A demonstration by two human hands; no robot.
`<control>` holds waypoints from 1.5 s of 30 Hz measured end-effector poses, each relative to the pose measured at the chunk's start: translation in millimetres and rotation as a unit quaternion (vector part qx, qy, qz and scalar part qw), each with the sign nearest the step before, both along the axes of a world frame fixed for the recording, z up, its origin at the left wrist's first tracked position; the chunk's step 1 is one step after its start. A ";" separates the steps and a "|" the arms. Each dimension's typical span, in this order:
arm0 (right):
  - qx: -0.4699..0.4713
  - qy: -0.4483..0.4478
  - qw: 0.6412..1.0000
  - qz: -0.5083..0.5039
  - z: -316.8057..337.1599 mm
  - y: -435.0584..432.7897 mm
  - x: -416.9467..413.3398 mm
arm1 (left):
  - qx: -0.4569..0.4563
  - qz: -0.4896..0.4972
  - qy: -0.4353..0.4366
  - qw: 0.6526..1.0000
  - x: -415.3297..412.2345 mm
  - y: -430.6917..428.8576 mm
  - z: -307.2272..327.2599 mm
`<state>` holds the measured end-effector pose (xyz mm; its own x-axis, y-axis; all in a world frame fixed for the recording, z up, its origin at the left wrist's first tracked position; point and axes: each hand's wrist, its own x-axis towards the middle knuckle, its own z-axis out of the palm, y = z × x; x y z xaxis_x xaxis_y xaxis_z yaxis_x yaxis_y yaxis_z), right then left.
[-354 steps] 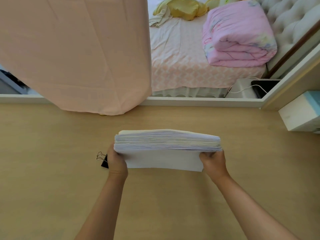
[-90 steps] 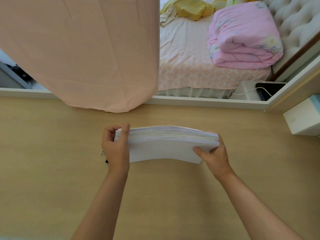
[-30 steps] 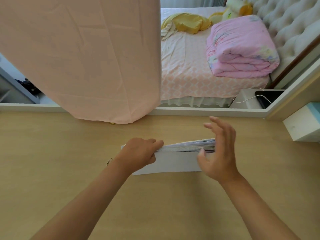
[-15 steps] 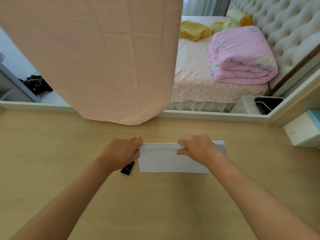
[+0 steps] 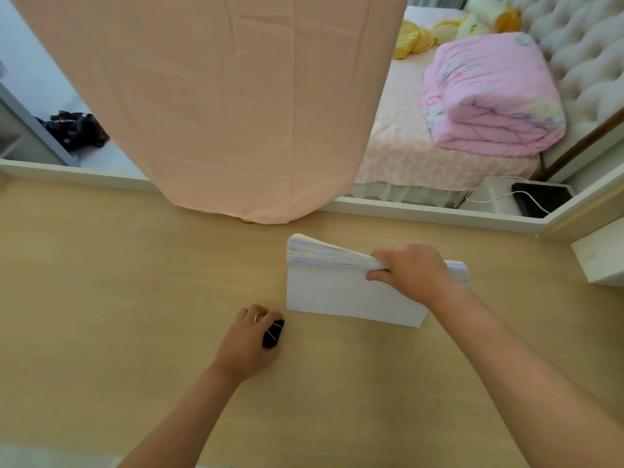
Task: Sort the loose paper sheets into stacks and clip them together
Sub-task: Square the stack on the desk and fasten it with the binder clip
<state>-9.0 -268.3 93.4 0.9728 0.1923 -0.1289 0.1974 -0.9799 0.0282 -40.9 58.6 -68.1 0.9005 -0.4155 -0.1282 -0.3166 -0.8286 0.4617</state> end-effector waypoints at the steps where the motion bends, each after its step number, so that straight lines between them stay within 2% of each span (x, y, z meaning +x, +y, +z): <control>1: -0.003 -0.001 1.000 0.000 -0.4 -0.3 0.9 | -0.018 -0.042 -0.013 0.999 -7.8 -2.7 -2.3; 6: 0.003 -0.002 1.000 -0.003 -0.1 -0.7 3.5 | -0.041 -0.168 0.017 0.985 -19.0 -53.3 -3.2; 9: 0.001 0.006 1.000 0.002 1.7 -1.0 4.4 | 0.006 -0.226 0.046 0.973 -22.5 -98.2 8.1; 11: -0.001 0.007 1.000 0.006 1.5 -1.1 4.3 | 0.058 -0.247 0.027 0.967 -20.2 -120.1 21.3; 12: 0.001 0.008 1.000 0.007 1.4 -1.3 4.4 | 0.050 -0.257 -0.008 0.965 -19.2 -128.1 31.7; 14: 0.006 0.008 1.000 0.011 1.0 -2.0 3.7 | -0.079 -0.269 -0.144 0.949 -16.7 -142.6 59.6; 16: 0.014 -0.005 1.000 0.017 0.0 -2.8 2.9 | -0.183 -0.248 -0.316 0.897 -5.7 -152.8 96.6; 18: 0.017 -0.010 1.000 0.023 -0.5 -3.7 1.8 | -0.195 -0.188 -0.381 0.884 19.4 -157.1 136.9; 19: 0.019 -0.011 0.999 0.026 -0.6 -4.3 1.6 | -0.155 -0.180 -0.375 0.896 35.2 -157.2 152.3; 21: 0.030 -0.007 0.999 0.031 -1.1 -6.3 2.1 | 0.017 -0.214 -0.269 0.939 66.6 -152.6 166.9; 23: 0.037 0.002 0.999 0.031 -0.9 -7.4 3.0 | 0.182 -0.238 -0.176 0.938 83.7 -144.5 165.8; 24: 0.035 0.003 0.999 0.031 -1.9 -7.9 3.3 | 0.213 -0.251 -0.178 0.927 86.0 -139.2 160.2; 27: 0.022 -0.002 0.999 0.032 -5.5 -9.2 2.1 | 0.198 -0.268 -0.237 0.913 84.0 -128.7 149.3; 31: 0.038 0.008 0.999 0.019 -6.1 -13.4 -0.1 | 0.180 -0.282 -0.255 0.907 81.8 -129.1 149.4; 38: 0.039 0.038 0.998 -0.009 -0.3 -43.3 -12.1 | 0.168 -0.285 -0.209 0.920 83.0 -124.2 154.6; 42: 0.036 0.015 0.999 0.000 -3.5 -41.8 -16.3 | 0.213 -0.253 -0.183 0.926 74.5 -151.9 170.6; 45: 0.038 0.004 0.999 0.008 -1.3 -40.8 -18.0 | 0.168 -0.255 -0.164 0.938 68.1 -173.5 169.1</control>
<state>-27.0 -309.1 92.1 0.9683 0.2180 -0.1217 0.2138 -0.9758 -0.0470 27.2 -114.8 101.0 0.6088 -0.7893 -0.0801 -0.7913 -0.6113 0.0102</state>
